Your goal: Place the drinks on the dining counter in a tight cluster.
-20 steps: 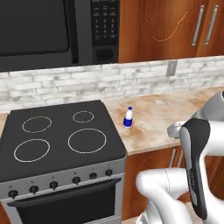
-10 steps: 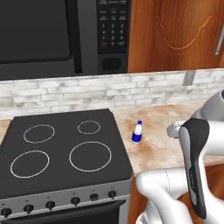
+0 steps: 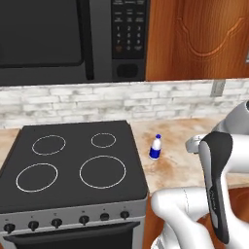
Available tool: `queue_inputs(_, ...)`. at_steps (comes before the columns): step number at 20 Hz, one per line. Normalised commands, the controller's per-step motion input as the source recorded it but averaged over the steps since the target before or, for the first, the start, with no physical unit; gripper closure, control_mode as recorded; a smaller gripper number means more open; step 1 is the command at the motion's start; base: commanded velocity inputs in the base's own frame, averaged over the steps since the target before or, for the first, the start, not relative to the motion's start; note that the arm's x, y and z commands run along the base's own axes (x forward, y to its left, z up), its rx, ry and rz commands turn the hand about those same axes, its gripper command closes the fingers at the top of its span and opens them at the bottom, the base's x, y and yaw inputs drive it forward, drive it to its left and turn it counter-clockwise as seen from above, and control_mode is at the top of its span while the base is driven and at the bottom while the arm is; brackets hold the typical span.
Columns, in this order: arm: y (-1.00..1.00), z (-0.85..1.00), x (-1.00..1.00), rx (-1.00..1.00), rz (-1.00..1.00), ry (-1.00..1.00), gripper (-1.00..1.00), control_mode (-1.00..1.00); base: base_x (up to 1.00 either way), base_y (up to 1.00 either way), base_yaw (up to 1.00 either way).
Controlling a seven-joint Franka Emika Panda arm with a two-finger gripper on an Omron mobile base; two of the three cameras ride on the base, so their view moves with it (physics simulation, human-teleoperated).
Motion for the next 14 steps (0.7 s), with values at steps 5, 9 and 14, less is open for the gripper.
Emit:
queue_inputs(5, 0.00, 0.00, 0.00, 0.00, 0.00, 0.00, -1.00, 1.00, 0.78, -0.20, 0.31)
queue_inputs(9, 0.00, 0.00, 0.00, 0.00, 0.00, 0.00, -1.00, 1.00, 0.18, -0.03, 0.11)
queue_inputs(14, 0.00, 0.00, 0.00, 0.00, 0.00, 0.00, -1.00, 1.00, 0.05, 0.00, 0.00)
